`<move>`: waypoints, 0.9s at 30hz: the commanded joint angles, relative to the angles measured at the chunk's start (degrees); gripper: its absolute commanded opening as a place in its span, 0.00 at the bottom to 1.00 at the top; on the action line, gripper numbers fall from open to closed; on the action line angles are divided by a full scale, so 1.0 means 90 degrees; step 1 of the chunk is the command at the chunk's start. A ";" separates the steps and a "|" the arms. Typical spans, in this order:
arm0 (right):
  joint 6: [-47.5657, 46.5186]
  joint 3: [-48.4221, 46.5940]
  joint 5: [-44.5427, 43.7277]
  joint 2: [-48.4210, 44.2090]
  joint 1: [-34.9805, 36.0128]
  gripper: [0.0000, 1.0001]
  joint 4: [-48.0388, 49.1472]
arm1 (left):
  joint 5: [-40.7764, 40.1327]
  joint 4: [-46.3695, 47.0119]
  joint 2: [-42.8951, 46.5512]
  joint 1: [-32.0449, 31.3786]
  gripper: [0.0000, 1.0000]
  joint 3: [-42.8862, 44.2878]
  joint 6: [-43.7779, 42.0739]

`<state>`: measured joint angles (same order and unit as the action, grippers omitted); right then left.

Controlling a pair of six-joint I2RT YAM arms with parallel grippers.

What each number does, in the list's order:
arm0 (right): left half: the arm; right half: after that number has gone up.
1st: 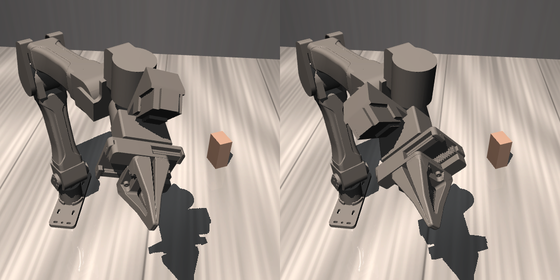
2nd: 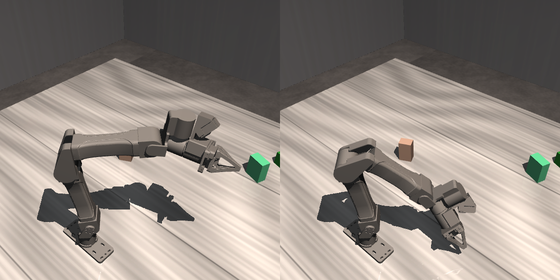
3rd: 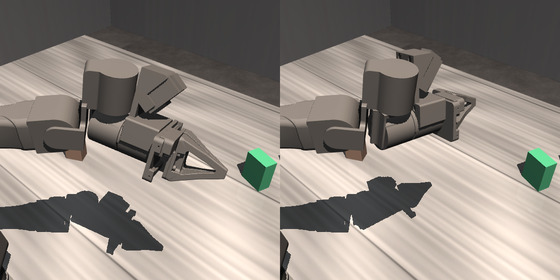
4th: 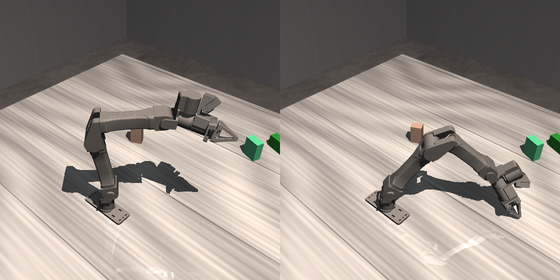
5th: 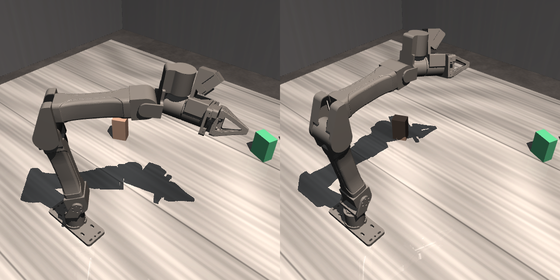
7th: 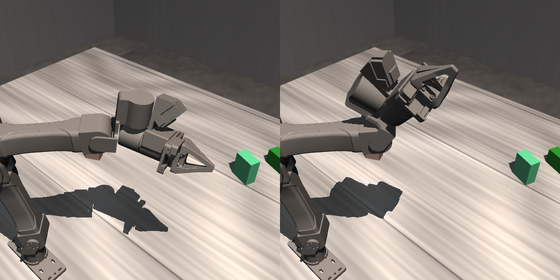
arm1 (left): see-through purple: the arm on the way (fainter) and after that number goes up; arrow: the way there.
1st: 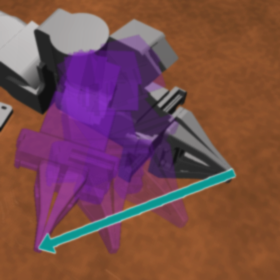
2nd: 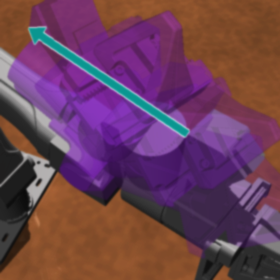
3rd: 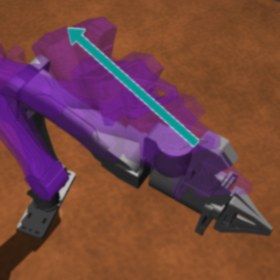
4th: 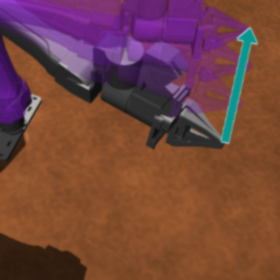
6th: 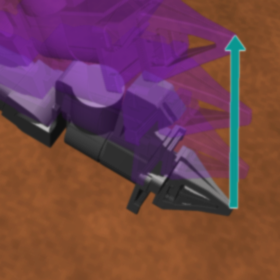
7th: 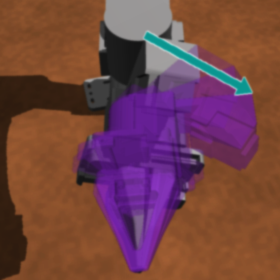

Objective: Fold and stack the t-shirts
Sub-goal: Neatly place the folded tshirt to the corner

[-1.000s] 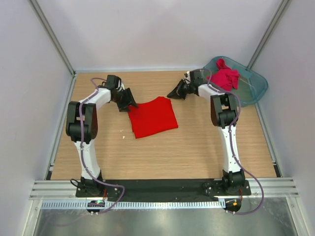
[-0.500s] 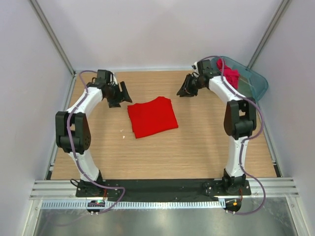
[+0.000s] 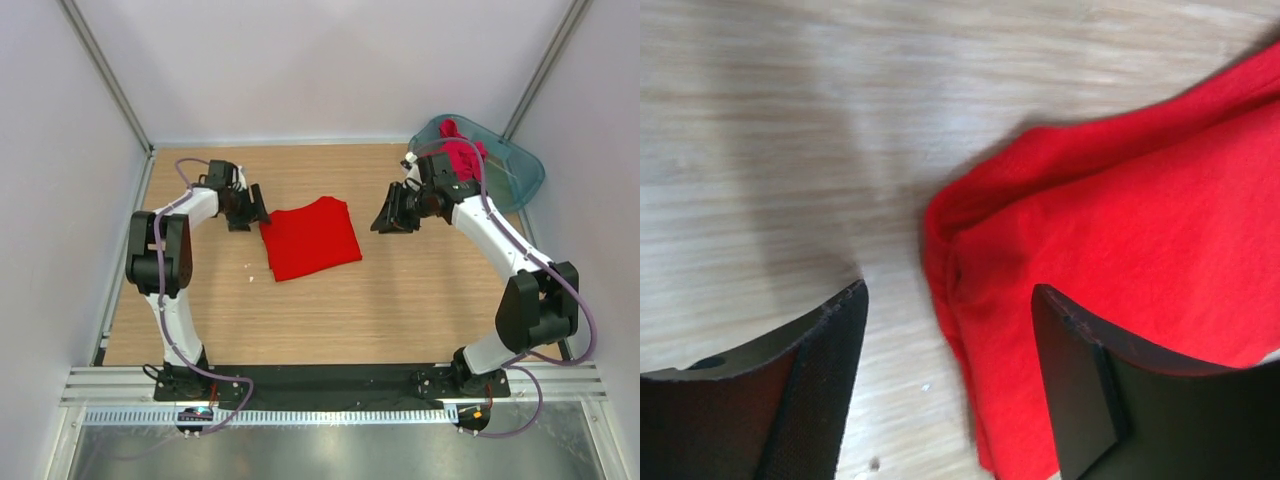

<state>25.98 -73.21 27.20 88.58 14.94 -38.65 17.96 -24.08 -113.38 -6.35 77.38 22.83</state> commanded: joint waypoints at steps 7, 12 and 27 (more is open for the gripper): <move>-0.0240 0.0537 0.0112 -0.0701 -0.0029 0.35 0.0037 | -0.0295 0.0634 -0.0380 -0.0476 0.54 -0.0306 0.0490; -0.0328 0.0595 0.0268 -0.0740 -0.0029 0.35 0.0008 | -0.0685 0.0605 -0.0351 -0.0466 0.30 -0.0512 0.0745; -0.0239 0.0215 -0.0707 -0.0828 0.0527 0.33 -0.1349 | -0.4404 -0.1612 -0.0018 -0.0476 0.00 0.1888 -0.1712</move>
<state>25.39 -67.37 25.91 82.74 17.63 -44.95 -7.44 -33.80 -114.59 -11.07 89.14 17.69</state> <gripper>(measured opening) 0.336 0.033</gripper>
